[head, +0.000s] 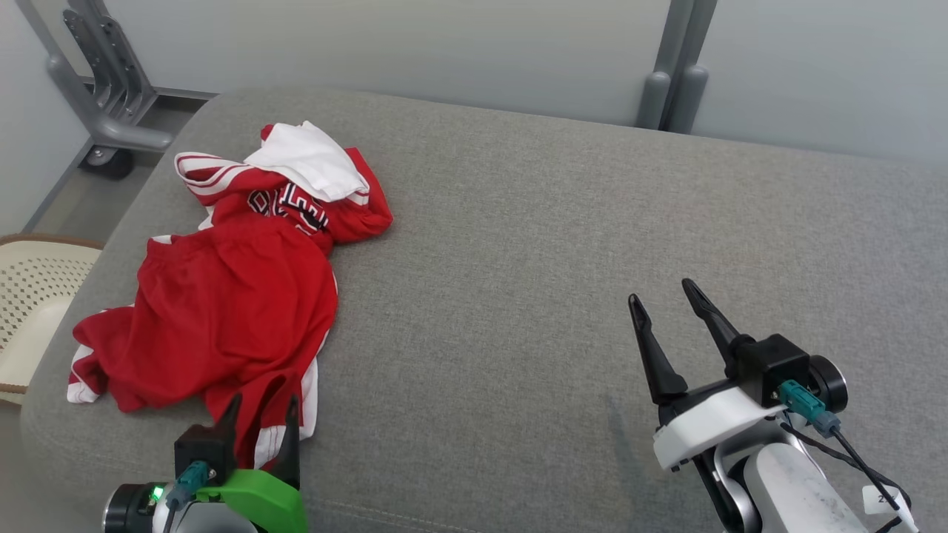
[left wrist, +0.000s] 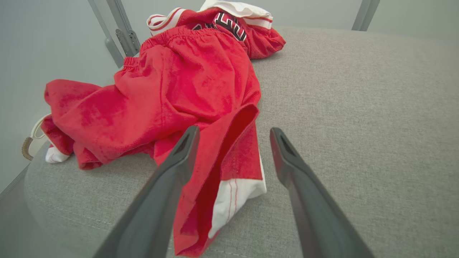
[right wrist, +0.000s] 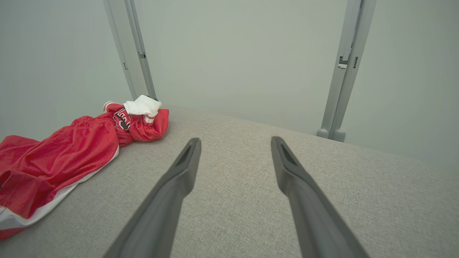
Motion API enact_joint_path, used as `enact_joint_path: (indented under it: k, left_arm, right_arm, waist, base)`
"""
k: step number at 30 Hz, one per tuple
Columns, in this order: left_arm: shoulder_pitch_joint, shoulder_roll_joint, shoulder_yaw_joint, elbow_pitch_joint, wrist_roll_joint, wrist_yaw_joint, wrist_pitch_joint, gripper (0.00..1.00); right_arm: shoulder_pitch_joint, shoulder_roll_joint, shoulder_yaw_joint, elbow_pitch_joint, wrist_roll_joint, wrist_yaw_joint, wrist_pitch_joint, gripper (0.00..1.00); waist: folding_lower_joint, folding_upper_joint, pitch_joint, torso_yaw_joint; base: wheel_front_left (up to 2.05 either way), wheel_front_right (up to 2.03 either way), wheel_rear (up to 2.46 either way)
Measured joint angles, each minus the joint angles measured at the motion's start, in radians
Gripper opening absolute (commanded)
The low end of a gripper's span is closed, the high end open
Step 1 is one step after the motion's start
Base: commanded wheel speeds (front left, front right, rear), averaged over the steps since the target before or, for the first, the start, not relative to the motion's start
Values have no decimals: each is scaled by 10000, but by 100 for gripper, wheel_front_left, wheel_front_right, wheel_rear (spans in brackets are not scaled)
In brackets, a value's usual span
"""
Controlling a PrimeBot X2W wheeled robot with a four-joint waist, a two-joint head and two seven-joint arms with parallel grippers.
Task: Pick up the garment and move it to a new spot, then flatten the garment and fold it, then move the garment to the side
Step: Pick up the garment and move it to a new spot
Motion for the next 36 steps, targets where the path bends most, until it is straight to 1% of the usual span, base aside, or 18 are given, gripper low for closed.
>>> enact_joint_path:
  k: [8, 24, 25, 27, 28, 33, 35, 36]
  left_arm:
    - [-924, 196, 359, 1423, -2, 58, 474, 100]
    - [-2414, 142, 1026, 3323, -633, 265, 1133, 100]
    - [-2414, 142, 1026, 3323, -633, 265, 1133, 94]
    - [-2518, 130, 1041, 3555, -683, 265, 1145, 28]
    - [-2547, 132, 1053, 3622, -698, 265, 1143, 0]
    - [-2774, 134, 1118, 3860, -700, 263, 922, 0]
    - [-2884, 146, 1145, 3854, -700, 261, 614, 0]
    - [-2992, 169, 1181, 3808, -698, 261, 286, 0]
  right_arm:
    - [-351, -134, 4, -4, -94, 40, 0, 100]
    - [-827, -339, -36, -10, -247, 140, 0, 100]
    - [-827, -339, -36, -10, -247, 140, 0, 100]
    - [-834, -347, -90, -4, -247, 140, 0, 100]
    - [-841, -349, -104, 2, -247, 140, 0, 100]
    - [-946, -341, -138, 17, -247, 140, 0, 100]
    - [-983, -337, -161, 19, -247, 138, 0, 100]
    - [-983, -334, -176, 19, -247, 138, 0, 100]
  waist:
    - [1, 0, 484, -488]
    - [1, 0, 1307, -1164]
    - [1, 0, 1307, -1164]
    - [1, 0, 1368, -1204]
    - [0, 0, 1388, -1214]
    - [0, 0, 1430, -1217]
    - [1, 0, 1423, -1205]
    - [0, 0, 1393, -1197]
  base:
    - [0, 0, 0]
    - [0, 0, 0]
    - [0, 0, 0]
    - [0, 0, 0]
    - [0, 0, 0]
    - [0, 0, 0]
    - [0, 0, 0]
    - [0, 0, 0]
